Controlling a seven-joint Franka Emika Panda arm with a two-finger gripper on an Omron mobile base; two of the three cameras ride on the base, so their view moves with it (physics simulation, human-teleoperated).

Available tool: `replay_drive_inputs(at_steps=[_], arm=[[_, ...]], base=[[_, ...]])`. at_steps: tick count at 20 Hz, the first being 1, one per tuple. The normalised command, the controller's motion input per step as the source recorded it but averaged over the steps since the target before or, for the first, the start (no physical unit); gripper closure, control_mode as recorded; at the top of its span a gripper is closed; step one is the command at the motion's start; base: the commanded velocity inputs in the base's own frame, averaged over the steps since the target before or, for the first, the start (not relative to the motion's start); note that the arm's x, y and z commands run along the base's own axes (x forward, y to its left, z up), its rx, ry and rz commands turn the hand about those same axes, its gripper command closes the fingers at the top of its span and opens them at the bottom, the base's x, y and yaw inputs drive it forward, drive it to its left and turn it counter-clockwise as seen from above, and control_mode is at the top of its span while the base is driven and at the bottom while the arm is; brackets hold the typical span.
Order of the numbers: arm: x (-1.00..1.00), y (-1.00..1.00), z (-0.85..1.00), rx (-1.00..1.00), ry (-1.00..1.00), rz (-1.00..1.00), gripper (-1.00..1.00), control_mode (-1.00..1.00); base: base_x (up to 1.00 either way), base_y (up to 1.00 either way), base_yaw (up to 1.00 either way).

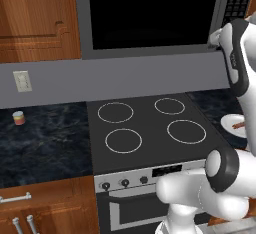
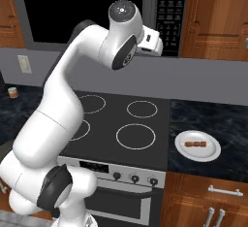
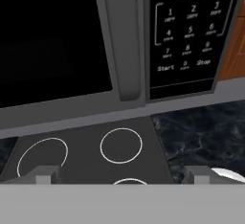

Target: Pick the kebab skewer from the counter and place it in the microwave. Then turn on the microwave.

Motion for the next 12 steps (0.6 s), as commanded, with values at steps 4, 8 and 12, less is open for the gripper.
replay_drive_inputs(at_steps=[4,8,12], arm=[[0.38,0.0,0.0,0.0,0.0,0.0,-1.0,-1.0],[0.33,-0.03,0.1,0.0,-0.01,0.0,-1.0,-1.0],[0.28,-0.1,0.15,0.0,-0.05,0.0,-1.0,-1.0]], base=[[0.0,0.0,0.0],[0.0,0.0,0.0],[0.0,0.0,0.0]])
